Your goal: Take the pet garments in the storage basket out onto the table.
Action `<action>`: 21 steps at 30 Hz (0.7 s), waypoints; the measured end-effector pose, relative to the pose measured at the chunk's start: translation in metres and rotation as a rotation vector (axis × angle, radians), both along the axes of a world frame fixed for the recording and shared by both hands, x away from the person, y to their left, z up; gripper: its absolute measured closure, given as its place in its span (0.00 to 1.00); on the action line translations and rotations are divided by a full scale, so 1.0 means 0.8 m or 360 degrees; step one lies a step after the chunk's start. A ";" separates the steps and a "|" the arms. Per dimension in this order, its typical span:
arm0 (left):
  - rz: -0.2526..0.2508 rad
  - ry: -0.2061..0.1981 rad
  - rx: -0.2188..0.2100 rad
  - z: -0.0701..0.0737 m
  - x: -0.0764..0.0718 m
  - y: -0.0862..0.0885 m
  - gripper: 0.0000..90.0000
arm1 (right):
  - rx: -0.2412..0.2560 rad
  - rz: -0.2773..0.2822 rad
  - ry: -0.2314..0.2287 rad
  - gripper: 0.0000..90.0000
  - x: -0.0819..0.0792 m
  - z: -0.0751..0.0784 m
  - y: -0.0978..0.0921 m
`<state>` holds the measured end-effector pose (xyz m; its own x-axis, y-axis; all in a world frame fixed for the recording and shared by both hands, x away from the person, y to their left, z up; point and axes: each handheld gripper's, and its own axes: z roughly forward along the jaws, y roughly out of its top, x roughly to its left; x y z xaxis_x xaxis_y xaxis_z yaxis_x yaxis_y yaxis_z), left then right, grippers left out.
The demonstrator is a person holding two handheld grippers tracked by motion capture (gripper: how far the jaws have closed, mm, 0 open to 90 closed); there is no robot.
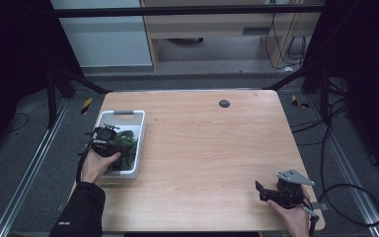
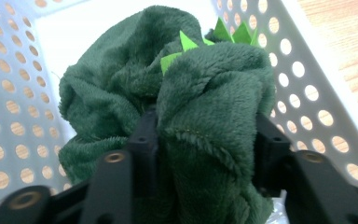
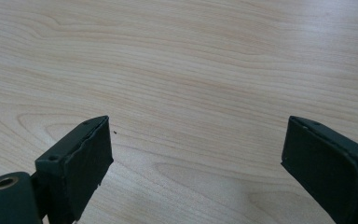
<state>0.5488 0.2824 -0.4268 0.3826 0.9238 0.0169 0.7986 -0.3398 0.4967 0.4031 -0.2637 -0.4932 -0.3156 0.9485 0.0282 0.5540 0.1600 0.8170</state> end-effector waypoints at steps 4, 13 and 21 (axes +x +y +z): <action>0.0007 0.0017 -0.0022 0.000 -0.001 0.001 0.72 | 0.0003 -0.0002 0.0001 0.09 0.000 0.000 0.001; 0.0004 0.0000 -0.0063 0.007 -0.007 0.006 0.82 | 0.0002 0.0000 0.0001 0.09 0.000 0.000 0.000; 0.0004 -0.0073 -0.0105 0.035 -0.020 0.015 0.83 | 0.0012 -0.0003 0.0006 0.09 -0.001 0.001 0.001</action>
<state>0.5331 0.2947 -0.3990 0.3804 0.9244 -0.0265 0.7753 -0.3032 0.5540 0.4022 -0.2630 -0.4921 -0.3137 0.9488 0.0364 0.5574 0.1530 0.8160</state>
